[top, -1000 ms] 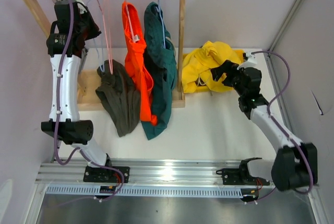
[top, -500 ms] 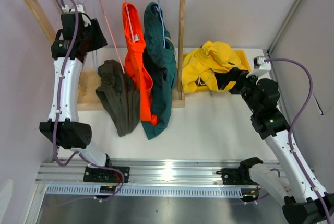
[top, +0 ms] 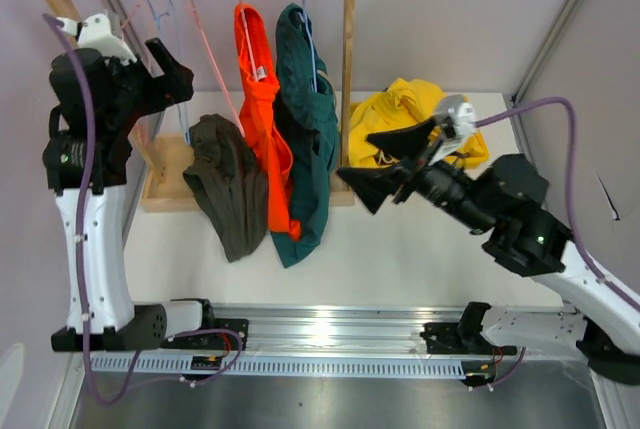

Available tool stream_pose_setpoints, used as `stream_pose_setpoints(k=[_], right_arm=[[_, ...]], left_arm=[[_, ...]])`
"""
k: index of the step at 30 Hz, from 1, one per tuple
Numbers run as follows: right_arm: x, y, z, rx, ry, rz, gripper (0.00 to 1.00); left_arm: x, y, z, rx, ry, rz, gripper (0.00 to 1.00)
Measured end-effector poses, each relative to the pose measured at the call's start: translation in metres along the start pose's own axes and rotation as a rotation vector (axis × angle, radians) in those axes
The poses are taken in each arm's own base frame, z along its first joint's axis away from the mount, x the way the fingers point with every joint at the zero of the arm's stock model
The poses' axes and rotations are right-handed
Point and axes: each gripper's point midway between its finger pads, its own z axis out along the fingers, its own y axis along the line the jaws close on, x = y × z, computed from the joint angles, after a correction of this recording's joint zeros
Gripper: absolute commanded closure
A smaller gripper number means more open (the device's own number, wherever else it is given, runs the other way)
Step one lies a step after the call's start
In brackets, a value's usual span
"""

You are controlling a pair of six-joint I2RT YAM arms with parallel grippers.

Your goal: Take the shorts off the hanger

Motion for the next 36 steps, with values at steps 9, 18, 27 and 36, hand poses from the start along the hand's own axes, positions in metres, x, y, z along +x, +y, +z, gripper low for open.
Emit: stream_pose_setpoints(k=[9, 18, 27, 36], right_arm=[[0.116, 0.108, 0.114, -0.127, 0.254, -0.048, 0.01], [0.267, 0.133, 0.183, -0.117, 0.513, -0.100, 0.01], [0.351, 0.089, 0.250, 0.017, 0.566, -0.092, 0.01], [0.463, -0.011, 0.242, 0.242, 0.746, -0.119, 0.01]], left_arm=[[-0.011, -0.015, -0.084, 0.083, -0.125, 0.009, 0.01], [0.041, 0.002, -0.136, 0.063, -0.147, 0.002, 0.01], [0.075, 0.017, -0.151, 0.023, -0.146, -0.031, 0.01], [0.089, 0.025, -0.158, 0.001, -0.157, -0.043, 0.01]])
